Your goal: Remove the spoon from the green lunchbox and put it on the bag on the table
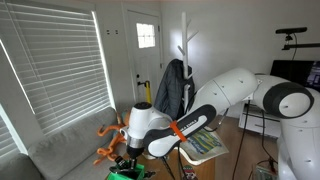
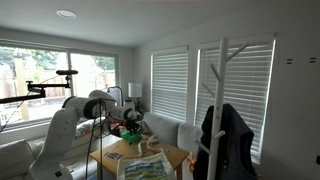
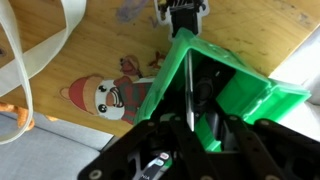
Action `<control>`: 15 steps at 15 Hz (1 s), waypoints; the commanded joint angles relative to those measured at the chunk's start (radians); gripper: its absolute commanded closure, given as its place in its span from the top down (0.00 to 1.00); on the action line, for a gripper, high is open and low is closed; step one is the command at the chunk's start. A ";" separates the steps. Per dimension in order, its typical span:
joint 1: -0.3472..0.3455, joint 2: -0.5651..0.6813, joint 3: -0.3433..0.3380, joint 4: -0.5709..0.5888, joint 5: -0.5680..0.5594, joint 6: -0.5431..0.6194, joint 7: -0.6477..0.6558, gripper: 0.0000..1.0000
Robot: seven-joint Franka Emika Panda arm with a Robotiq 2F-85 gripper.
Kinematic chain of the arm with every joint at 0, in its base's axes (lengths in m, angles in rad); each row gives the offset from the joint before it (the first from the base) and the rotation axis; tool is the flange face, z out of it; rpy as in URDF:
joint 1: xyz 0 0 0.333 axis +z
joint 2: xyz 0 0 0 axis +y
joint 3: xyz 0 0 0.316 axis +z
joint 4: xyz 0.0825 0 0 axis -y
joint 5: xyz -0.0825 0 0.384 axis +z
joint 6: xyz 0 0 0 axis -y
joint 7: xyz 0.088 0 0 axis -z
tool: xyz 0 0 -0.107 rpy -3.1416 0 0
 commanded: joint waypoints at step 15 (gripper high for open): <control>0.001 -0.221 0.025 -0.097 0.010 0.079 0.046 0.02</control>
